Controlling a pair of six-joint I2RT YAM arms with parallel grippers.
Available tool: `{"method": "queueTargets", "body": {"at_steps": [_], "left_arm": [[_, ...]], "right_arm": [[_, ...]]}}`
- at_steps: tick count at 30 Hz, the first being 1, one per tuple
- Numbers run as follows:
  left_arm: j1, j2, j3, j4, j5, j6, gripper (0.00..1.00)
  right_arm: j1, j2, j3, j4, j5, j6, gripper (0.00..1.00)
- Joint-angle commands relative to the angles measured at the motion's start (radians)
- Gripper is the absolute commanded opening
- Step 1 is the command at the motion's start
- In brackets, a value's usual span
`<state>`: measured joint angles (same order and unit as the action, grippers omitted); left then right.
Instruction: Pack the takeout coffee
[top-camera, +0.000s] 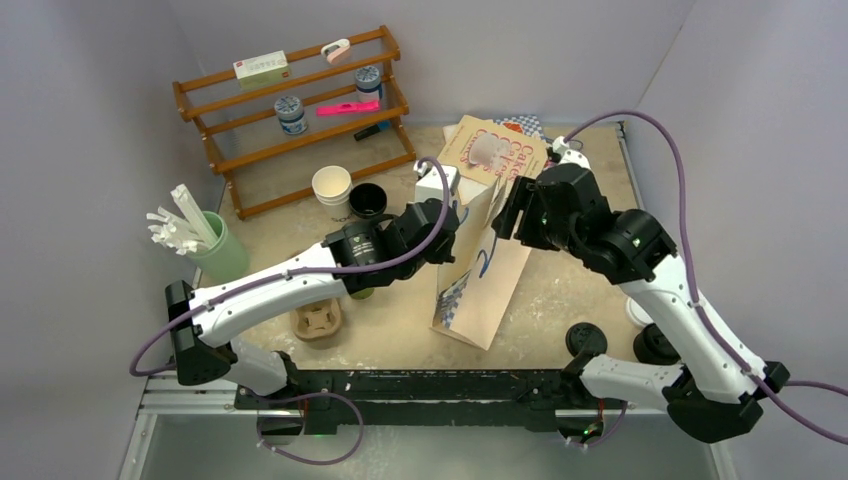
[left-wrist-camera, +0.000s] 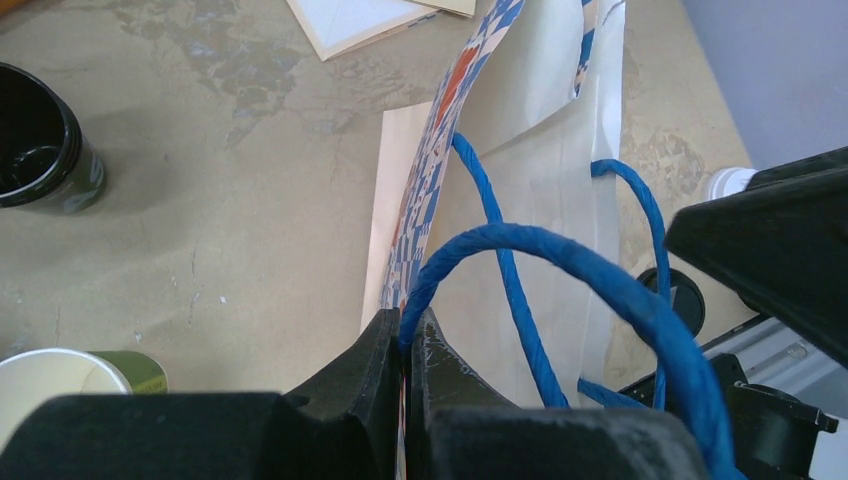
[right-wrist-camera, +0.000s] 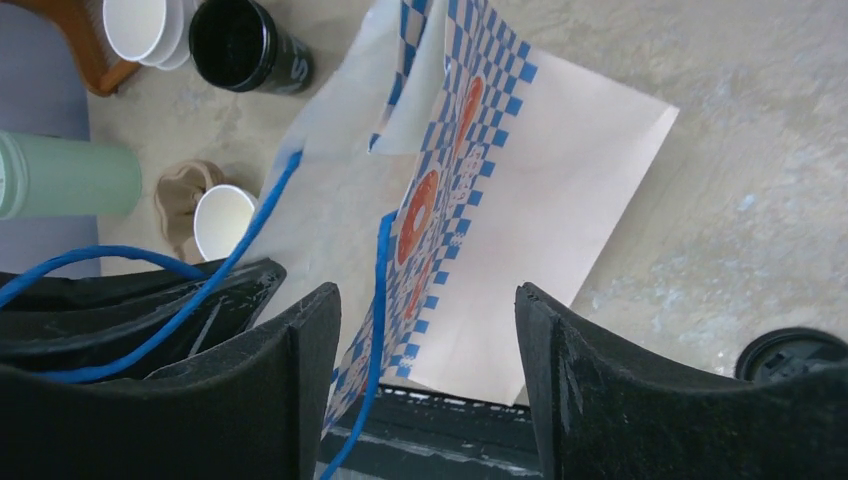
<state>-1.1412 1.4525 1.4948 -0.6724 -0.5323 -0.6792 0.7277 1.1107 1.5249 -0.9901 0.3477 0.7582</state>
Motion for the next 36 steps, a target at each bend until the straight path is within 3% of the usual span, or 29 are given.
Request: {"method": "queueTargets", "body": {"at_steps": [1, 7, 14, 20, 22, 29, 36], "left_arm": [[-0.005, -0.062, -0.015, 0.021, -0.019, -0.03, 0.0], [-0.005, -0.099, -0.045, 0.028, -0.024, -0.035, 0.0], [-0.004, -0.113, -0.044, 0.003, -0.067, -0.031, 0.0], [-0.005, -0.091, 0.002, -0.082, -0.143, 0.02, 0.0], [-0.005, -0.069, 0.027, -0.13, -0.176, 0.043, 0.0], [-0.005, -0.004, 0.134, -0.278, -0.293, 0.102, 0.0], [-0.005, 0.05, 0.205, -0.385, -0.362, 0.133, 0.0]], "right_arm": [[-0.038, 0.016, -0.043, 0.074, -0.17, 0.036, 0.65], [-0.044, 0.1, -0.015, 0.108, -0.216, 0.035, 0.62], [-0.049, 0.169, -0.005, 0.033, -0.196, 0.048, 0.47], [-0.068, 0.185, 0.023, -0.039, -0.162, 0.043, 0.14], [-0.075, 0.19, 0.041, -0.066, -0.154, 0.03, 0.1], [-0.079, 0.235, 0.106, -0.197, -0.101, 0.001, 0.05], [-0.079, 0.278, 0.172, -0.309, 0.046, -0.038, 0.03]]}}
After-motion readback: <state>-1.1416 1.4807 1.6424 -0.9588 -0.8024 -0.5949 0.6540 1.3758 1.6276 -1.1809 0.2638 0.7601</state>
